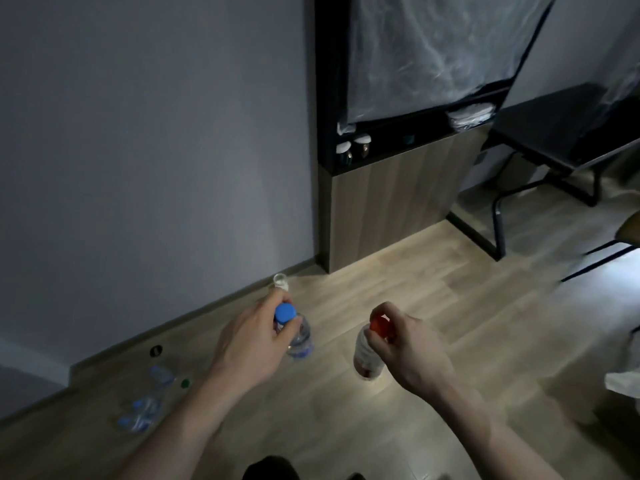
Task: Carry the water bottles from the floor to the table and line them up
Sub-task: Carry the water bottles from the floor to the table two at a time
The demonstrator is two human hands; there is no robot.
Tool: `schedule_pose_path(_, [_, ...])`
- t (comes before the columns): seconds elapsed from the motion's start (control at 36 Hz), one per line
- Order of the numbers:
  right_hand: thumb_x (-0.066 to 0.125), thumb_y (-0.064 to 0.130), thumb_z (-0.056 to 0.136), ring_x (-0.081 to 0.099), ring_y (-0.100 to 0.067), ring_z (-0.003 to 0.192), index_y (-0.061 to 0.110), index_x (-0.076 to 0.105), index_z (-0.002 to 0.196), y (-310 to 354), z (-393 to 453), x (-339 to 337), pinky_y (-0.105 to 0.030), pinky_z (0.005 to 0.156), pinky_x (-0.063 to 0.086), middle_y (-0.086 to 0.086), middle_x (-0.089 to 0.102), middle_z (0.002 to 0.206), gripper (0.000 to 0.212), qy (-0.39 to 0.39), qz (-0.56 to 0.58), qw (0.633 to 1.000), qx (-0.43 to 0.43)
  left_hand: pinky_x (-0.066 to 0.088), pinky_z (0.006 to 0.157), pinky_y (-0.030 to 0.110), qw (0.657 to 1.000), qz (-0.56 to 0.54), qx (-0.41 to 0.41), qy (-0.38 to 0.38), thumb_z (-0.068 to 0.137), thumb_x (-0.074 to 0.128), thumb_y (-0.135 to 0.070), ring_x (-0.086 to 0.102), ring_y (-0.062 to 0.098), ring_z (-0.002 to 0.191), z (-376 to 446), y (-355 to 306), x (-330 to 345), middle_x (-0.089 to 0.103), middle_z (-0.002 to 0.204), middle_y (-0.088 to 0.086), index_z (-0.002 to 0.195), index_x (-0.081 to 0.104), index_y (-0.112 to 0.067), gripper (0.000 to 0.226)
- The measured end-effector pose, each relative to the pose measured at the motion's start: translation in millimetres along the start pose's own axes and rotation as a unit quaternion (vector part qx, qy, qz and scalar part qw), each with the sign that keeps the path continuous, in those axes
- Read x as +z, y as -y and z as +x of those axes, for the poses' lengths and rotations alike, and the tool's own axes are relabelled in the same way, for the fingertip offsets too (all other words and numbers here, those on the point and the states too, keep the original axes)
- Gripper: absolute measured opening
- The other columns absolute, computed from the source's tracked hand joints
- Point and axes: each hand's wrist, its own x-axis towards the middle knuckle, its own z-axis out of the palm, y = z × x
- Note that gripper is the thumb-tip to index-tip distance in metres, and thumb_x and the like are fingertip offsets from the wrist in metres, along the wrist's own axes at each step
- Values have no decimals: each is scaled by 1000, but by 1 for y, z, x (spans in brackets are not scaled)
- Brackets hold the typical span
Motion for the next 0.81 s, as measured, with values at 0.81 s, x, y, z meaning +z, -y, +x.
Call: schedule_pose_path(0.81, [56,61,91,64,0,78,47,47,108,-242,181,-281,-27,68,60,19,63,87,24,-97,-83,989,69,40,56,26,981,-25,186,46,88,60,-54,55,1,71,326,-272,145,54,94,-36,94,50,-41,18])
